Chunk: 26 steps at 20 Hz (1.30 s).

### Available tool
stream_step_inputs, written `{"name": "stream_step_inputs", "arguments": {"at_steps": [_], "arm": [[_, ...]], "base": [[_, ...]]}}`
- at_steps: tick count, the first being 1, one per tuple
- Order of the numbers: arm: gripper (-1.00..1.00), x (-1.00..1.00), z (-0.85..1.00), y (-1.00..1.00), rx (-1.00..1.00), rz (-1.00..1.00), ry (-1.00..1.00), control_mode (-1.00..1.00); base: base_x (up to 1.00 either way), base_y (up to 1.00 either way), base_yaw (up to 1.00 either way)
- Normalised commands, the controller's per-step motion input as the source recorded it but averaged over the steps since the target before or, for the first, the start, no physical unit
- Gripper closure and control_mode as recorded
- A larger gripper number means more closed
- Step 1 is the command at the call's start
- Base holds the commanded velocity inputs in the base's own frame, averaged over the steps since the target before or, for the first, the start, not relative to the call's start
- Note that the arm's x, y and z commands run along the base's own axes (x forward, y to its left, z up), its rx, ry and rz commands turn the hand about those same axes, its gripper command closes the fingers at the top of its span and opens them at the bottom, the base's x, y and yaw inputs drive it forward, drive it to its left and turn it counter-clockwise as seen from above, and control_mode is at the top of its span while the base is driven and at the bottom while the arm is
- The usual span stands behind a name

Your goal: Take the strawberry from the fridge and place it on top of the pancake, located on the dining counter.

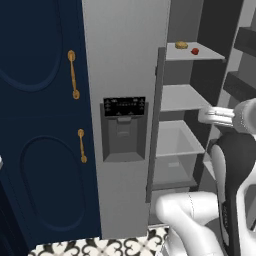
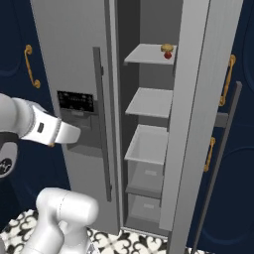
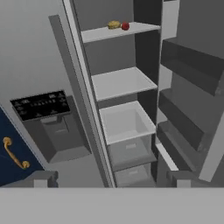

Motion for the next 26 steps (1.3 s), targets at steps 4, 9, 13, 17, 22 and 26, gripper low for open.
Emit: {"name": "stream_step_inputs", "arguments": {"at_steps": [4,9,13,17,22,26], "arm": [[-1.0,-0.2,-0.04,0.09,0.0,-0.02,0.0,-1.0],[-1.0,-0.01,0.0,0.0,0.0,-0.01,-0.01,1.0],[-1.0,0.0,0.0,0.0,0.0,0.0,0.0,1.0],[-1.0,0.0,0.0,0.0,0.0,0.0,0.0,1.0],[-1.0,0.0,0.0,0.0,0.0,0.0,0.0,1.0],[-1.0,0.0,0.0,0.0,0.0,0.0,0.0,1.0]], "base": [[0.0,0.0,0.0],[0.13,-0.18,-0.05],[0.62,-0.31,-0.02],[0.89,-0.21,-0.01],[0.6,-0.62,-0.05],[0.54,-0.04,-0.06]]}}
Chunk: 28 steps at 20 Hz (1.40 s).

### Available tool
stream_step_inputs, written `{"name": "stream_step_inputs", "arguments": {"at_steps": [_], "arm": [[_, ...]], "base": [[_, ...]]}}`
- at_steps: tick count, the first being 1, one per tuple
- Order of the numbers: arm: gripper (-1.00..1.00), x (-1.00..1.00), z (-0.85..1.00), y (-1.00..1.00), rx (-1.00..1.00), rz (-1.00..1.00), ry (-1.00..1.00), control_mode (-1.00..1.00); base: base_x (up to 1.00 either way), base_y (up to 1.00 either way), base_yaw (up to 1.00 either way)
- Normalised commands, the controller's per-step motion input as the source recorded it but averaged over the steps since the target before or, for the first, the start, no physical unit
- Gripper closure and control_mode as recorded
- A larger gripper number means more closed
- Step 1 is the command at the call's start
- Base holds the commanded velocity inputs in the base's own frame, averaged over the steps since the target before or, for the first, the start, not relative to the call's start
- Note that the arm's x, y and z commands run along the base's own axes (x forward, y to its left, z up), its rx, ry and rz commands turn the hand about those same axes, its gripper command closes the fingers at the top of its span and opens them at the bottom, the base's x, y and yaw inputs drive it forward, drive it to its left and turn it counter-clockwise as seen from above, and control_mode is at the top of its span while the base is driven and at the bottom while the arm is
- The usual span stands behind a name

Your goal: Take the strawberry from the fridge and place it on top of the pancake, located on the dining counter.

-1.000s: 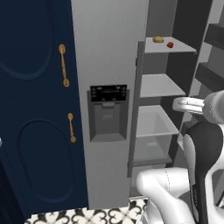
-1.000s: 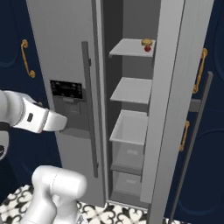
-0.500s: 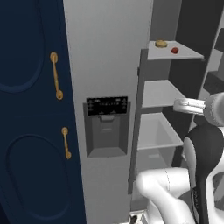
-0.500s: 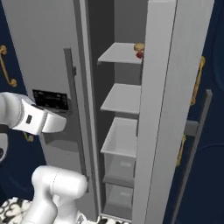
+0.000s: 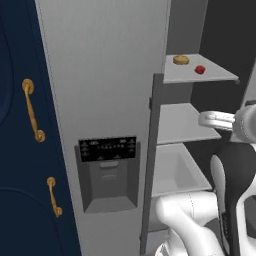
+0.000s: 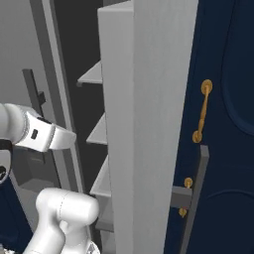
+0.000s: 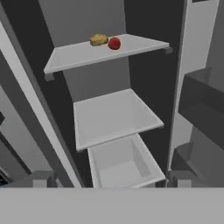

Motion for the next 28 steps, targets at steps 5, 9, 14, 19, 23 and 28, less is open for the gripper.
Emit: {"name": "stream_step_inputs", "arguments": {"at_steps": [5,9,14,19,23,28], "arm": [[-1.0,0.0,0.0,0.0,0.0,0.0,0.0,1.0],[-1.0,0.0,0.0,0.0,0.0,0.0,0.0,1.0],[-1.0,0.02,0.91,0.14,0.0,0.01,0.02,-1.0],[-1.0,0.0,0.55,-0.01,0.0,0.1,0.04,-1.0],[-1.0,0.32,0.0,-0.01,-0.12,0.11,-0.01,-1.0],[-1.0,0.41,0.07,-0.26,-0.07,0.05,-0.02,-1.0]], "base": [[0.99,-0.17,-0.01],[0.5,-0.1,0.0],[0.0,0.0,0.0],[0.0,0.0,0.0],[0.0,0.0,0.0],[0.0,0.0,0.0]]}}
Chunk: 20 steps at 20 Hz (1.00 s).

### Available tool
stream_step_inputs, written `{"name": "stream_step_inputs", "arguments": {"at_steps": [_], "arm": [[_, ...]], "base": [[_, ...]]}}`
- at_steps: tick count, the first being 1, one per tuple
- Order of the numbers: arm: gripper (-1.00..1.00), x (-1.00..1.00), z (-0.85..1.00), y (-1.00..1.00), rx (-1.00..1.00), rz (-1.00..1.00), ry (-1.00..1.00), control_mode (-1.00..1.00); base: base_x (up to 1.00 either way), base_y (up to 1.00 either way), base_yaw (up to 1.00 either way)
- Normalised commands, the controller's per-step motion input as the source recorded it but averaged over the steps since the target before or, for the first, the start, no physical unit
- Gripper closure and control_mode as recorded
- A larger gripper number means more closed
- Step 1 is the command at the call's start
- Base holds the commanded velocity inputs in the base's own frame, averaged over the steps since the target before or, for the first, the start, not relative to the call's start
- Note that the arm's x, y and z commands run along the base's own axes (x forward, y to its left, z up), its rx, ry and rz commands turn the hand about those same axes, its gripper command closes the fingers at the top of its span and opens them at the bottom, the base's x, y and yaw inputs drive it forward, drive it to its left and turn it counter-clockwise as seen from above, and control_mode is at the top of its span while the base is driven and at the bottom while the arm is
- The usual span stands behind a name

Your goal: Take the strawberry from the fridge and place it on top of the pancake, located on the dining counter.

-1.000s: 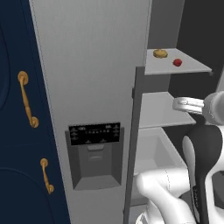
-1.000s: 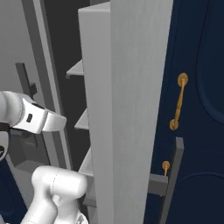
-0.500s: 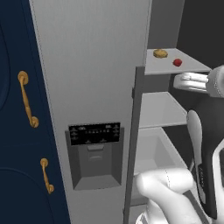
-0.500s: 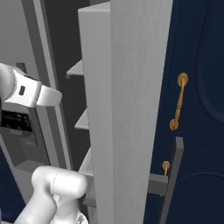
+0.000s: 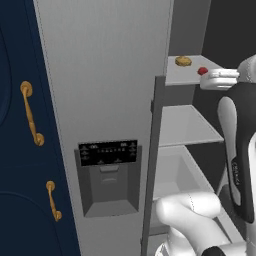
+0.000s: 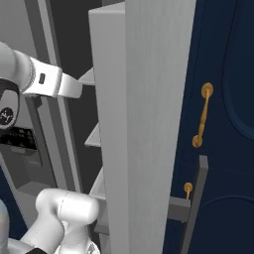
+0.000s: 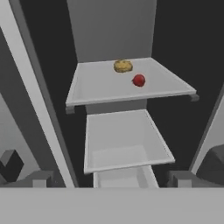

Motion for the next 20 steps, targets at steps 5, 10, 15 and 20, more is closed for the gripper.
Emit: {"name": "stream_step_inputs", "arguments": {"at_steps": [5,10,15,20], "arm": [[-1.0,0.28,0.0,-0.26,-0.02,0.12,-0.05,-1.0],[-1.0,0.54,0.0,-0.19,-0.02,0.0,0.03,-1.0],[-1.0,0.62,0.0,-0.18,-0.01,0.0,0.09,-1.0],[-1.0,0.61,-0.14,-0.1,-0.02,0.0,0.04,-1.0]], "base": [[0.0,0.0,0.0],[0.0,0.0,0.0],[0.0,0.0,0.0],[0.0,0.0,0.0]]}}
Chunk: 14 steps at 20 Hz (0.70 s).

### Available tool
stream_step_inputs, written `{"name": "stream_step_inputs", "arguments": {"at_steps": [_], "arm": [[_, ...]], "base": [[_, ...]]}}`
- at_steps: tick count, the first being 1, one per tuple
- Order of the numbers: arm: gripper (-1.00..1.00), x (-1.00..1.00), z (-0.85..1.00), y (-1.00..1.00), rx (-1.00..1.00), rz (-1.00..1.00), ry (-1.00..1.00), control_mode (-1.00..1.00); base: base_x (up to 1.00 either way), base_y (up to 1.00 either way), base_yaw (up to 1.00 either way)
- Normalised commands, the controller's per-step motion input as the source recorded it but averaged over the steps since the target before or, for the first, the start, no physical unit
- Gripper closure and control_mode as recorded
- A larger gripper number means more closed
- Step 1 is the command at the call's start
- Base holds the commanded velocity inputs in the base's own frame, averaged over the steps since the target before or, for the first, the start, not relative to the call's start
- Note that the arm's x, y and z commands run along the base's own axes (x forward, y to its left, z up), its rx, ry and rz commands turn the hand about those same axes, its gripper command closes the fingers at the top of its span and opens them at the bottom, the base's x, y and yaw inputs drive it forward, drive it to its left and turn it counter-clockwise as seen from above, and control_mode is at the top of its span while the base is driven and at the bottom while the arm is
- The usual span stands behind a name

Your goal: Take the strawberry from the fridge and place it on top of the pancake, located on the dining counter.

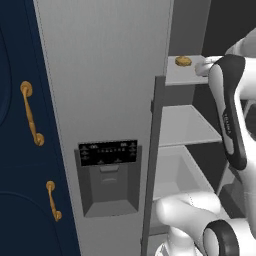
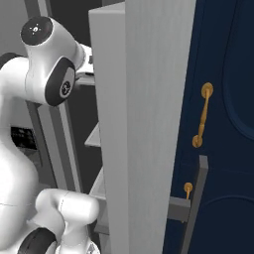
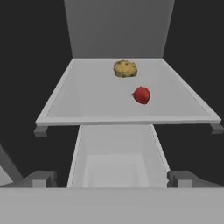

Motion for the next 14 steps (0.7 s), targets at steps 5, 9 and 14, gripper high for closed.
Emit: {"name": "stream_step_inputs", "arguments": {"at_steps": [5,9,14], "arm": [[-1.0,0.56,-0.24,-0.15,-0.03,0.0,0.0,-1.0],[-1.0,0.65,-0.15,-0.3,0.0,0.0,0.0,-1.0],[-1.0,0.66,-0.06,-0.23,0.0,0.0,0.01,-1.0]], "base": [[0.0,0.0,0.0],[0.0,0.0,0.0],[0.0,0.0,0.0]]}}
